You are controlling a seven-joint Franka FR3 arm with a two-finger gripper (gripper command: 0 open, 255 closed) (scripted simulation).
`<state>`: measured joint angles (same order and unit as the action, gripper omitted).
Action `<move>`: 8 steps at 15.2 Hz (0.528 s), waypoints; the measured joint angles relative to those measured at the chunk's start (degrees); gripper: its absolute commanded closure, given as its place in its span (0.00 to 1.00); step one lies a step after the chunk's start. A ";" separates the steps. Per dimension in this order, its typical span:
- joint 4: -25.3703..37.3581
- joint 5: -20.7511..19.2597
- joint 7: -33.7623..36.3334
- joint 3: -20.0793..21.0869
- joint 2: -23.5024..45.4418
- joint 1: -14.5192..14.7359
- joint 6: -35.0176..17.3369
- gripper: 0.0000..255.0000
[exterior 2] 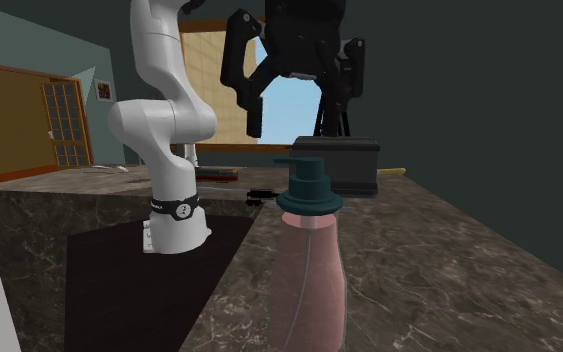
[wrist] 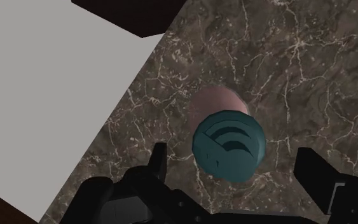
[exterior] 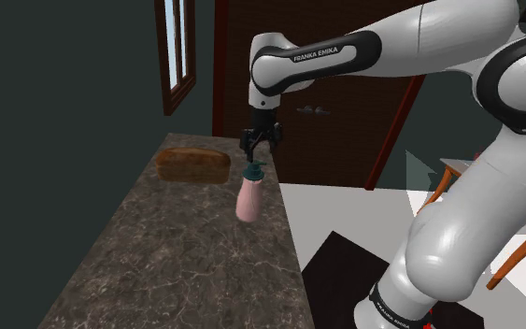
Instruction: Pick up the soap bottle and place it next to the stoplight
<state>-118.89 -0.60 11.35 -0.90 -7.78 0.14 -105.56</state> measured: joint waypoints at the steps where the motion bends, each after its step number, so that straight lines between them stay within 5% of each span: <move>1: 0.64 0.09 0.21 0.03 1.11 0.02 -0.45 0.00; 8: -2.84 0.18 0.39 0.01 2.59 0.00 -5.40 0.00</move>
<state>-121.74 -0.42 11.75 -0.89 -5.19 0.14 -110.96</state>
